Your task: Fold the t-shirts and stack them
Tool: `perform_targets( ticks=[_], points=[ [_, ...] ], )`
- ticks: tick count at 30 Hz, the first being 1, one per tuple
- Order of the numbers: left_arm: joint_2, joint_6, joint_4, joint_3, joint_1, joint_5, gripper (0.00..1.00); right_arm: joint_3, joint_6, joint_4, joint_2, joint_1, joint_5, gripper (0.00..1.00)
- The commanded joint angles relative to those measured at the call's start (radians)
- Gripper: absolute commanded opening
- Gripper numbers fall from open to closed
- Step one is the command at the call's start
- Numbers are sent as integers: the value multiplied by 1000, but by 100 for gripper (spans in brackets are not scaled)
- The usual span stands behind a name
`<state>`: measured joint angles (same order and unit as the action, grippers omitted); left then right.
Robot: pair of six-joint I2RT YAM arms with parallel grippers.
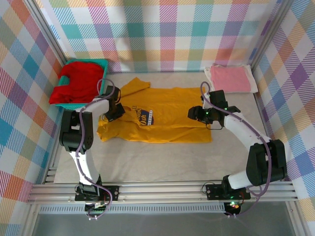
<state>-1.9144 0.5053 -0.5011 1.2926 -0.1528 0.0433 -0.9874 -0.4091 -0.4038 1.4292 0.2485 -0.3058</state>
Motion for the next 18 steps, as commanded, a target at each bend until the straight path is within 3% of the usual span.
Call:
perform_targets(
  ticks=[1, 4, 9, 13, 15, 18],
  points=[
    [27, -16, -45, 80, -36, 54, 4, 2, 7, 12, -17, 6, -28, 52],
    [-15, -42, -93, 163, -62, 81, 3, 1, 3, 20, -10, 6, -35, 52],
    [-163, -87, -219, 366, -92, 84, 13, -2, -3, 21, -10, 6, -46, 53],
    [-238, -134, -250, 480, -122, 117, 13, -3, -4, 17, -15, 6, -44, 53],
    [-256, -145, -283, 531, -128, 134, 37, -8, -2, 11, -16, 6, -46, 53],
    [-168, -146, -276, 485, -129, 171, 50, -15, 2, -6, -20, 6, -33, 53]
  ],
)
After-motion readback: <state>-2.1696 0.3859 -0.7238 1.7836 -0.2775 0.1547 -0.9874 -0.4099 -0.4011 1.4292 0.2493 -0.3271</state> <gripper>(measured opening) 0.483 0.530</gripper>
